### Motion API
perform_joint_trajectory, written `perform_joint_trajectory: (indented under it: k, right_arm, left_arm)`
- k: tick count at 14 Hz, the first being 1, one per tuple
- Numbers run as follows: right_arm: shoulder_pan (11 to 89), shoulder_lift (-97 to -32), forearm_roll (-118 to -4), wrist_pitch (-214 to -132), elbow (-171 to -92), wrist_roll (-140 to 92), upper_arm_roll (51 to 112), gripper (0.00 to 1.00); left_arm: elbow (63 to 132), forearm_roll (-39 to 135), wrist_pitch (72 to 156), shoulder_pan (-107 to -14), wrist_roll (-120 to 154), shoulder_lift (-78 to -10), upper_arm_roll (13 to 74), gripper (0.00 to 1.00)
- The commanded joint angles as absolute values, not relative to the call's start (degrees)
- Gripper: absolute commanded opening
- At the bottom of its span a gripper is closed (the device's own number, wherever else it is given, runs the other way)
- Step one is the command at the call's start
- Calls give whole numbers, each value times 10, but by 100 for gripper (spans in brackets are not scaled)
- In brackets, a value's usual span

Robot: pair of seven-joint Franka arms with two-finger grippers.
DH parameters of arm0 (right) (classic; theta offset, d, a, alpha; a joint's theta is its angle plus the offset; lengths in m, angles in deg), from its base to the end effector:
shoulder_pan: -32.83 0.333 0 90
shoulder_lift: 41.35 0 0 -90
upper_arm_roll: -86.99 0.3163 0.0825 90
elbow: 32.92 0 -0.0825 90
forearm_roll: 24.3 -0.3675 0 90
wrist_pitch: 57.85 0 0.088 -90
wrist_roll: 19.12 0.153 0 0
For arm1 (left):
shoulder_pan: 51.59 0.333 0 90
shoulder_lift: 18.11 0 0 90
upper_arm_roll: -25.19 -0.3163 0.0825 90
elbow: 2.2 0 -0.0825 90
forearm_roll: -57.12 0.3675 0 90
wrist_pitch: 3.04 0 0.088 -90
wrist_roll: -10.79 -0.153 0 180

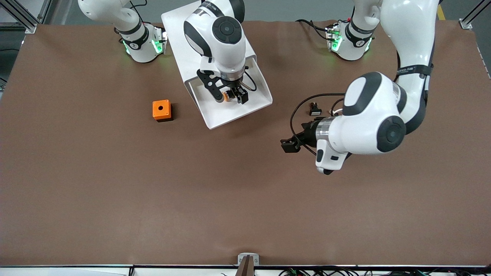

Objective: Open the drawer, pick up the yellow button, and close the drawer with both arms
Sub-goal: 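Grasp the yellow button with the right gripper while the left gripper releases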

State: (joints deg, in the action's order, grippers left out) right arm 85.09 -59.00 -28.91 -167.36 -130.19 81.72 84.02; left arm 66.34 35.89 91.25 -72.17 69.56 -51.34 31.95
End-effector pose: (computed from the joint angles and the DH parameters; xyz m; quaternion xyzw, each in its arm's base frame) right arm 0.3931 0.4742 0.3692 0.8928 -0.4471 -0.0404 0.0377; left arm 0.5959 -0.3473 0.4102 0.9289 0.2954 -0.1913 0.1150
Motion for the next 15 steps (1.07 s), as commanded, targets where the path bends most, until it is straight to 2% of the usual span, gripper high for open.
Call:
perform_joint_trajectory:
  k: [1, 3, 5, 6, 8, 11, 15]
  right_arm:
    - [870, -604, -299, -1680, -1300, 827, 835, 84]
    - [871, -606, -300, -1690, -1300, 825, 836, 61]
    - [870, -605, -313, -1691, -1298, 820, 836, 26]
    - [869, -605, -318, -1690, -1295, 818, 836, 5]
    - [863, -604, -318, -1687, -1285, 811, 835, 0]
    - [843, -597, -319, -1662, -1264, 769, 832, 0]
    - [772, -591, -321, -1553, -1187, 639, 831, 0]
  left_arm:
    - [696, 405, 952, -746, 693, -502, 320, 100]
    - [707, 447, 977, -756, 695, -500, 320, 100]
    - [714, 515, 1010, -774, 696, -506, 322, 100]
    - [725, 531, 1023, -777, 696, -507, 322, 100]
    - [738, 534, 1034, -792, 695, -510, 323, 100]
    - [746, 533, 1034, -812, 692, -513, 328, 100]
    - [749, 534, 1033, -822, 693, -515, 331, 100]
